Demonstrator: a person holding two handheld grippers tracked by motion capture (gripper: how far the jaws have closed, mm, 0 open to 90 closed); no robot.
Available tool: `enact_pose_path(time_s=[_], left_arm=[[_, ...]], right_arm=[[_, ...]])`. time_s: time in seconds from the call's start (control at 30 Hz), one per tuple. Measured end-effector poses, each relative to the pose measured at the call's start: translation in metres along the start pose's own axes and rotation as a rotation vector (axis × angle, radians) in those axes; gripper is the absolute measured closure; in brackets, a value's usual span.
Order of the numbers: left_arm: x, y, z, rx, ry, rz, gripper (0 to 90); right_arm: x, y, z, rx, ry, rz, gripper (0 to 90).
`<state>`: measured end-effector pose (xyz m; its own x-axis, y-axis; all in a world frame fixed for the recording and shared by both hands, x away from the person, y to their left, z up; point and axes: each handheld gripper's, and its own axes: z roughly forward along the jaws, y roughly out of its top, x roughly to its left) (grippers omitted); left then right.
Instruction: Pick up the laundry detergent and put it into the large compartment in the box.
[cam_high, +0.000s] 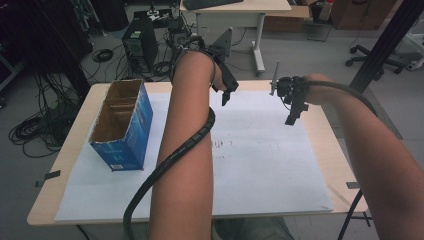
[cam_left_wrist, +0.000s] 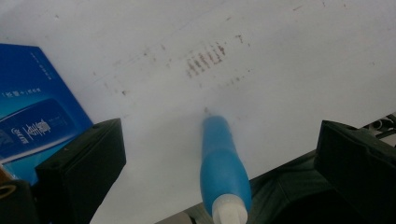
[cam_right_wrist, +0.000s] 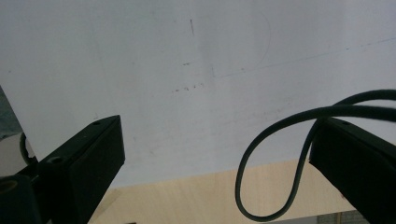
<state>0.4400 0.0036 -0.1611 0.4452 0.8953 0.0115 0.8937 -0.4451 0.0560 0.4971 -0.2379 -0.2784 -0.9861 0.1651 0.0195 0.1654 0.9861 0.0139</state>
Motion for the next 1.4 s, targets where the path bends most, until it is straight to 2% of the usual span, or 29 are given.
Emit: enact_pose_path(time_s=[0.23, 0.57, 1.23, 1.4], left_arm=[[-0.002, 0.000, 0.003, -0.002, -0.014, 0.003, 2.6], [-0.004, -0.004, 0.003, -0.007, -0.009, -0.007, 2.7], [0.000, -0.014, 0.002, -0.019, -0.005, -0.021, 2.9], [-0.002, -0.018, 0.004, -0.016, -0.005, -0.040, 2.9]], right_arm=[[-0.002, -0.004, 0.000, 0.010, -0.001, 0.006, 2.9], [-0.001, -0.004, -0.001, -0.007, -0.004, -0.004, 2.9], [0.002, 0.000, 0.000, -0.006, -0.009, -0.014, 2.9], [0.003, 0.000, 0.000, -0.012, -0.008, -0.021, 2.9]])
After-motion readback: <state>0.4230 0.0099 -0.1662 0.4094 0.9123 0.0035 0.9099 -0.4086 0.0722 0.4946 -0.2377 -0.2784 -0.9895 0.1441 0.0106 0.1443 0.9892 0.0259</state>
